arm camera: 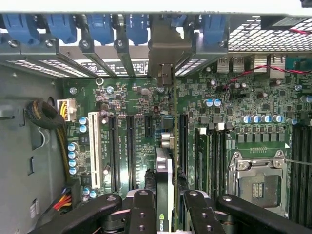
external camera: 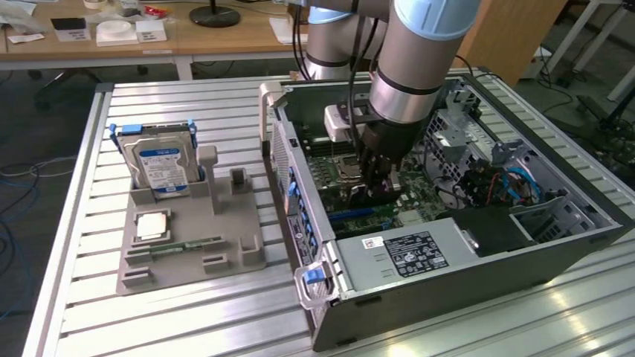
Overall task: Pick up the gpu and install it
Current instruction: 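Insert the gpu into the slot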
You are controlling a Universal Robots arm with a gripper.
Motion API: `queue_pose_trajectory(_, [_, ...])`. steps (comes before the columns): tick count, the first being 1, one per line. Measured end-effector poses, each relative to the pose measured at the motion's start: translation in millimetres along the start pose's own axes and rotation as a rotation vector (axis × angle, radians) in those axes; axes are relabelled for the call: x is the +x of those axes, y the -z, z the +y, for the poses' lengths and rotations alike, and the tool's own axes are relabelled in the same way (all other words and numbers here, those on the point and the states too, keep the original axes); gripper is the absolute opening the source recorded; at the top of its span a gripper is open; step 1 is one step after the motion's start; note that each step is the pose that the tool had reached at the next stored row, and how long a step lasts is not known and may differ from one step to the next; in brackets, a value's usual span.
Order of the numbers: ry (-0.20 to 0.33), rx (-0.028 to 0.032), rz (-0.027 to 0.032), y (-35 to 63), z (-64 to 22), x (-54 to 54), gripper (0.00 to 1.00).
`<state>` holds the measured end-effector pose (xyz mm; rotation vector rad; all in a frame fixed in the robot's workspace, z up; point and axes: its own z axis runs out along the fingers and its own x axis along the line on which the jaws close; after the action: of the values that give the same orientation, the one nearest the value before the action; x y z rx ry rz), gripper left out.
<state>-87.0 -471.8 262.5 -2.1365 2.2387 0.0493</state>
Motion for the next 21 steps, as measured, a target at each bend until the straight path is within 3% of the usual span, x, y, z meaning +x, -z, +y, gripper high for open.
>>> queue_pose_trajectory(2, [0.000,-0.0042,0.0100,-0.5,-0.2,0.0,0.27])
queue_pose_trajectory(8, [0.000,-0.0047,0.0108,-0.6,-0.2,0.1,0.27])
queue_pose_trajectory(12, [0.000,-0.0050,0.0065,-2.2,-0.1,-0.1,0.27])
queue_pose_trajectory(15, [0.000,-0.0053,-0.0035,-3.2,-0.1,-0.3,0.27])
queue_pose_trajectory(21, [0.000,-0.0053,-0.0041,-6.2,0.4,-0.1,0.27])
